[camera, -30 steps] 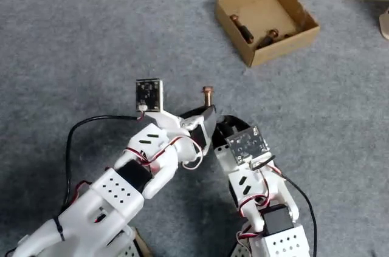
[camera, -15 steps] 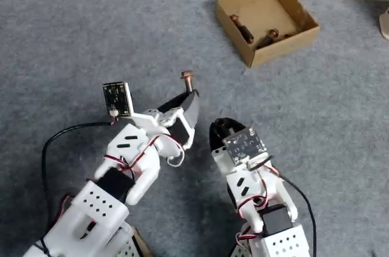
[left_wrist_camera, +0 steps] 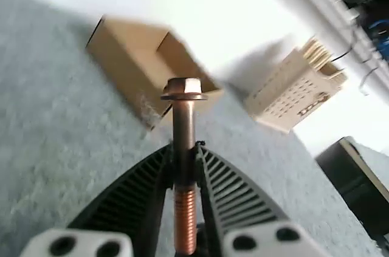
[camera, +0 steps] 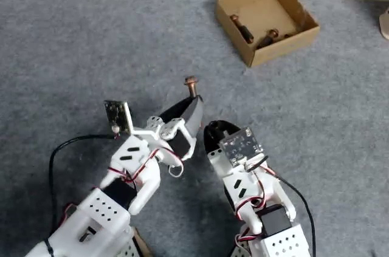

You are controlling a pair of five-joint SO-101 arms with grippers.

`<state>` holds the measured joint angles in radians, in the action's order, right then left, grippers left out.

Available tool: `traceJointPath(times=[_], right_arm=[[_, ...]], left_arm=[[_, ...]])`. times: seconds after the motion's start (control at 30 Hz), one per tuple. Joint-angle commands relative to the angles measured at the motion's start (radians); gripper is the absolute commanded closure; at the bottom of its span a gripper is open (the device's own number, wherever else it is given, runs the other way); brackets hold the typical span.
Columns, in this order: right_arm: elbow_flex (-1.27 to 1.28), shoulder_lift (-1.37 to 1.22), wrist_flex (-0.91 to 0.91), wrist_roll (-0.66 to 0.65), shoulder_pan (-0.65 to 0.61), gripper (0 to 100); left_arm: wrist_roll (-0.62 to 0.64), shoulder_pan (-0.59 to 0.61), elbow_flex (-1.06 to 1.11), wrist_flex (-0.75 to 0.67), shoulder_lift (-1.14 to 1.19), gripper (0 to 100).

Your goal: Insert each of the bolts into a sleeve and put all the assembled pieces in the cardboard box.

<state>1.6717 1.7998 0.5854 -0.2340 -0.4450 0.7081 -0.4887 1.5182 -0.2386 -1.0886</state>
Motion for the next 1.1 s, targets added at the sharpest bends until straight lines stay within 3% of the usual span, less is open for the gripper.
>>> traceJointPath(times=[0.0, 0.4, 0.77, 1.07], right_arm=[[0.124, 0.005, 0.002, 0.066, -0.008, 99.3], [0.096, 0.005, 0.076, 0.074, -0.137, 99.3], [0.019, 0.005, 0.125, 0.075, -0.142, 99.3], [0.008, 0.005, 0.125, 0.226, -0.145, 99.3]], left_arm=[[-0.092, 0.007, 0.018, -0.155, -0.031, 100], [-0.106, 0.001, 0.061, -0.213, -0.033, 100], [-0.106, -0.022, 0.101, -0.215, -0.035, 100], [-0.106, -0.019, 0.102, -0.215, -0.035, 100]])
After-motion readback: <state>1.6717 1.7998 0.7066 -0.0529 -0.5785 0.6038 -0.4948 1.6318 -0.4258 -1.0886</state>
